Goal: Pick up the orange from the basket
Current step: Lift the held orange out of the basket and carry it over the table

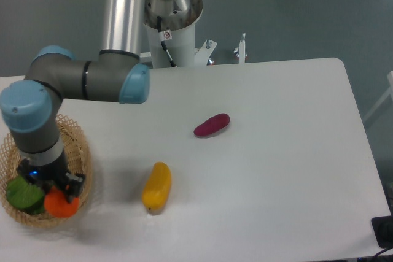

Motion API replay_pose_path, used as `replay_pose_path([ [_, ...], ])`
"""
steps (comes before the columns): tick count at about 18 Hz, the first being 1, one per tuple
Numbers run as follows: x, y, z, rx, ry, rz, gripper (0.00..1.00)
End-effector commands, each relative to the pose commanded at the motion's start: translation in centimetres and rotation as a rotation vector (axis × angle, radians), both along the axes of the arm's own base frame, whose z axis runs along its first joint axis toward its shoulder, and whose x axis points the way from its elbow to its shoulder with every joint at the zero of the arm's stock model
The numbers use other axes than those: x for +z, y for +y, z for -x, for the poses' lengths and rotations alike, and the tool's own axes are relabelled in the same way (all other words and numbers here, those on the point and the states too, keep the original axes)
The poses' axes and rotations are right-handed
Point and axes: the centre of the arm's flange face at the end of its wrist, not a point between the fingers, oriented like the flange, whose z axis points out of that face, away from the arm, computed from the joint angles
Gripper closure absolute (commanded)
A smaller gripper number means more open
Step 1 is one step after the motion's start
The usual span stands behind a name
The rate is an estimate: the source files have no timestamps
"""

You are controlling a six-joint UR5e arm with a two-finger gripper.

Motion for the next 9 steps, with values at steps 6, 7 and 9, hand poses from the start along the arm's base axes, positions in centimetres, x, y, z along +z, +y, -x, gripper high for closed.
replay_pose_path([
  [6, 2.0, -4.2, 11.0, 0.049, 0.043, -0.012, 0.56],
  [7, 2.1, -4.8, 12.3, 0.044, 0.051, -0.009, 0.56],
  [9, 2.5, -6.0, 14.4, 0.019, 0.068, -0.005, 0.56],
])
